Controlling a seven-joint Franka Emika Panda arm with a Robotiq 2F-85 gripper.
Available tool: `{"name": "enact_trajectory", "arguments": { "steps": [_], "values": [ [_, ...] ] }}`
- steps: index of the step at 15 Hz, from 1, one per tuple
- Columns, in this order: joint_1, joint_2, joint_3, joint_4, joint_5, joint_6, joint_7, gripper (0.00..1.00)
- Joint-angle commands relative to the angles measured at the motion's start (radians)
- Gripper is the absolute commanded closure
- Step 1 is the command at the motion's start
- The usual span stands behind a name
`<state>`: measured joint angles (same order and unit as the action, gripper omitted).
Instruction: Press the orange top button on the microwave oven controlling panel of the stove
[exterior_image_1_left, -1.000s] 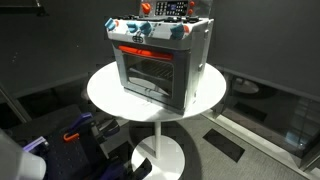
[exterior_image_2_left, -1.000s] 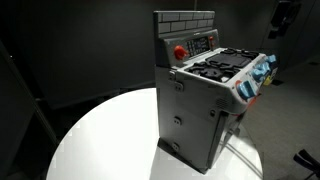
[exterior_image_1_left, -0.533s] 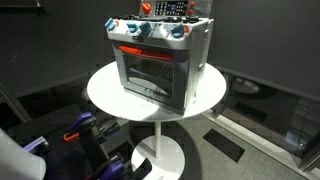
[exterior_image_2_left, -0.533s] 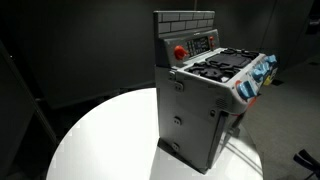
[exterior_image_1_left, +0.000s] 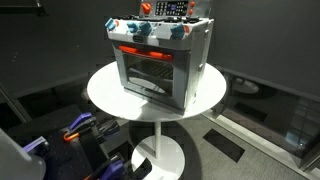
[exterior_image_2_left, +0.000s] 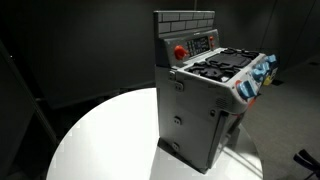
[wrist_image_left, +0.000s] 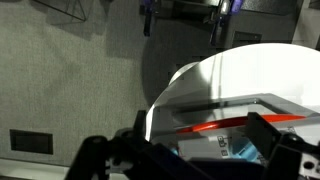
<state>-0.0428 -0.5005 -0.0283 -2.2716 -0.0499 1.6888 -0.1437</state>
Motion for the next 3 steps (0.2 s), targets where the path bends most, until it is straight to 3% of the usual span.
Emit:
{"name": "enact_trajectory", "arguments": {
  "steps": [1,3],
  "values": [
    [0.013,-0.005,-0.009,-0.002,-0.004,-0.003,0.005,0.0],
    [0.013,-0.008,-0.009,-0.005,-0.004,-0.003,0.005,0.0]
  ]
}}
